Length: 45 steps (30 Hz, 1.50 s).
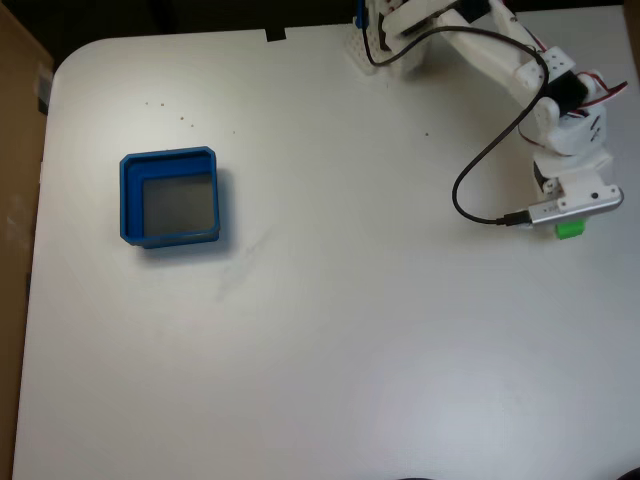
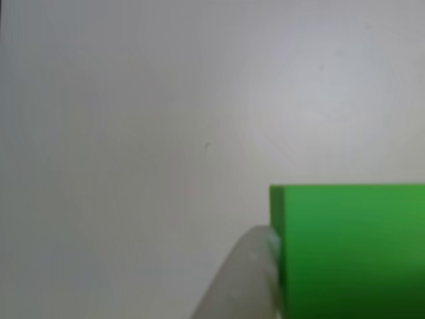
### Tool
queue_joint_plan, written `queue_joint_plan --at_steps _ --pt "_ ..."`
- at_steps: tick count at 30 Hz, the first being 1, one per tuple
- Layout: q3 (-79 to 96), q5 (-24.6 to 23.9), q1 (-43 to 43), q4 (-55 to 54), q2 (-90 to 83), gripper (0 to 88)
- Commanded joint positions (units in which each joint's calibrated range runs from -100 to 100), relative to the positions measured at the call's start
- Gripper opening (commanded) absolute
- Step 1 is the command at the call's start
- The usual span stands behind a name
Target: Pick up green cube and drop it in the blue box
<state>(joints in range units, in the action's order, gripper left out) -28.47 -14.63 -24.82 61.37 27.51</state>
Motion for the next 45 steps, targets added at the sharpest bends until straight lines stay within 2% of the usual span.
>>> queue_joint_plan --at_steps 1,4,10,14,30,45 --pt "-2.6 0.4 1.8 0.5 -7.3 0.5" --pt "-2.6 2.7 2.9 0.5 -9.1 0.5" --pt "-2.6 11.7 6.1 0.5 -13.0 0.5" --pt "-2.6 15.0 9.4 0.5 -15.3 0.5" --pt "-2.4 15.4 31.9 0.5 -17.4 0.5" --pt "-2.3 15.4 43.2 0.5 -17.0 0.5"
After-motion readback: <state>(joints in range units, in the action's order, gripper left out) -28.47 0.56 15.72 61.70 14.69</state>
